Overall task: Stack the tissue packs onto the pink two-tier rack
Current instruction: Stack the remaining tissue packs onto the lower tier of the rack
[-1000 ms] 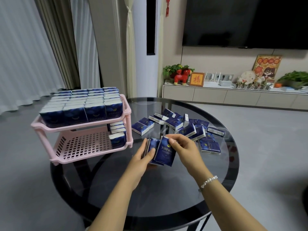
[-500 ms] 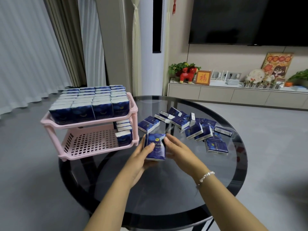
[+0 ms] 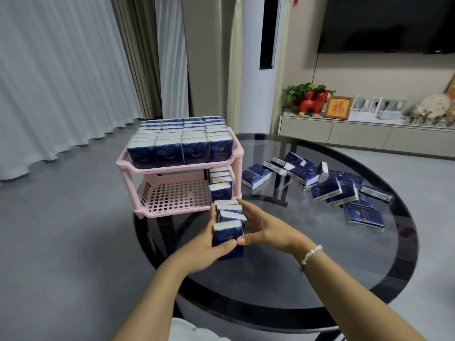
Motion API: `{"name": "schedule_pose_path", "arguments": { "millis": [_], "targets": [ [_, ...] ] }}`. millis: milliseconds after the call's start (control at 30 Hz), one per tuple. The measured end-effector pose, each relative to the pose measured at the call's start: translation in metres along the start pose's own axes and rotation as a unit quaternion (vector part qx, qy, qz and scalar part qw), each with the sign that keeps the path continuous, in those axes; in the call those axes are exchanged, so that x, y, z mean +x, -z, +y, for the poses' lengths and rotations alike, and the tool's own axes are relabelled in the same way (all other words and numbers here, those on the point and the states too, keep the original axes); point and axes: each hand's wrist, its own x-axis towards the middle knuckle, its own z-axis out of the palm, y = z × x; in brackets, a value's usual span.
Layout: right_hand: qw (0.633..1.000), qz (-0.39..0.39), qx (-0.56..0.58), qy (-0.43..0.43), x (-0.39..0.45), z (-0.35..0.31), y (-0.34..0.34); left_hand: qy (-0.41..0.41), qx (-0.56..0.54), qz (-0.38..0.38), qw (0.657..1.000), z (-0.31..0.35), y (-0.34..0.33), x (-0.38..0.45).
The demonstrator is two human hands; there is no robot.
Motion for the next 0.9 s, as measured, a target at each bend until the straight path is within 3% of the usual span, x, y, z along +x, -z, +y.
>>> {"name": "schedule_pose_path", "arguments": {
  "millis": [167,500,667,900],
  "targets": [
    [0.998,-0.015,-0.067,-0.017,0.006,0.005,-0.003,0.029,0.071,0.009,0.997,-0.008,0.006,-0.003],
    [0.998,-0.038,-0.054,-0.001,0.0,0.006,-0.006,0.045,0.042,-0.006,0.998,-0.003,0.002,0.004],
    [0.999,-0.013,-0.048,0.004,0.003,0.004,-0.007,0.016,0.007,0.058,0.998,-0.01,0.006,0.009],
    [1.0,-0.02,0.011,0.019,0.014,-0.013,-0.013,0.006,-0.056,0.079,0.995,-0.012,0.03,0.009]
  ]
}}
